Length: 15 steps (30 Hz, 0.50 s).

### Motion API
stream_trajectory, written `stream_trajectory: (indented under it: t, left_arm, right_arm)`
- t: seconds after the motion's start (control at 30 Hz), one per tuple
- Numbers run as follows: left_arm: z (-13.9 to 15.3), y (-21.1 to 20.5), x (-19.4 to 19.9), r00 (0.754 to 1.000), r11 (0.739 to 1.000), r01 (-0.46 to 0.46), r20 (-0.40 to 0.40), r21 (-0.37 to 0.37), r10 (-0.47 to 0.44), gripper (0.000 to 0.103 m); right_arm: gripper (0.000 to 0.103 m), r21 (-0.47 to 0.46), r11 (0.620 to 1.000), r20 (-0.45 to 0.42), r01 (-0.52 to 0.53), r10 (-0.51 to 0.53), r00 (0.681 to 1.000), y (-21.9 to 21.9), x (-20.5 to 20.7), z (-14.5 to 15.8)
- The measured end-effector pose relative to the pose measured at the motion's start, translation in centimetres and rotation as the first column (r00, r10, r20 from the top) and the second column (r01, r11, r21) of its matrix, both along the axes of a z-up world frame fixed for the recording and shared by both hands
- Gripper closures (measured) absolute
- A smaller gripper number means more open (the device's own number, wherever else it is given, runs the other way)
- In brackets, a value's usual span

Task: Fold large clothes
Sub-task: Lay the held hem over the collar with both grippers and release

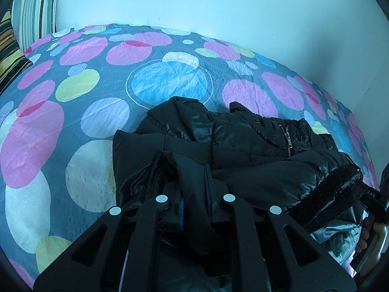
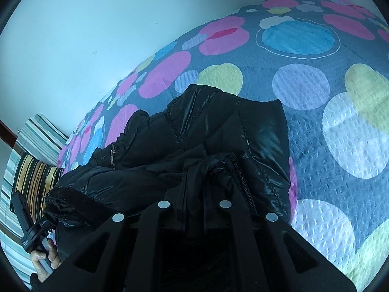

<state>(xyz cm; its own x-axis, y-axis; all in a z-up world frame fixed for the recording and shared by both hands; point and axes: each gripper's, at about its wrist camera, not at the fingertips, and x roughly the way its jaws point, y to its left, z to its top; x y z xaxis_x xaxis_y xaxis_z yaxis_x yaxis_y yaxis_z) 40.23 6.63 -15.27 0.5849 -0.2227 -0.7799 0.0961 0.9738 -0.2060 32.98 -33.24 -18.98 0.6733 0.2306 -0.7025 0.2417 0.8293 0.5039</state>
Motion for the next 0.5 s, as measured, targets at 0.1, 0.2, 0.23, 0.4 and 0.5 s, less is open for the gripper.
stream_trajectory:
  t: [0.1,0.2,0.23,0.4,0.5]
  left_arm:
    - [0.5,0.4,-0.4,1.000,1.000,0.014,0.012,-0.019,-0.014,0.085]
    - [1.2,0.8,-0.9,1.000,0.999,0.024,0.020,-0.038,-0.023,0.081]
    - [1.4,1.0,-1.1,0.999,0.999,0.028,0.021,-0.046,-0.027,0.079]
    - [2.5,1.9,-1.9,0.999,0.995,0.036,0.019,-0.092,-0.034,0.053]
    - [3.9,2.7,-2.9,0.996,0.998,-0.030,0.083,-0.051,0.034,0.016]
  right_arm:
    - [0.096,0.008,1.000,0.001,-0.003,0.003,1.000,0.0,-0.1,0.2]
    - [0.096,0.022,1.000,0.000,-0.010,0.010,1.000,-0.2,-0.2,0.4]
    - [0.095,0.027,1.000,0.001,-0.010,0.010,1.000,-0.3,-0.2,0.5]
    - [0.087,0.051,0.998,0.008,-0.024,0.023,1.000,-0.7,-0.9,1.4]
    - [0.073,0.067,0.997,0.024,-0.028,0.027,0.999,-1.1,-1.7,2.0]
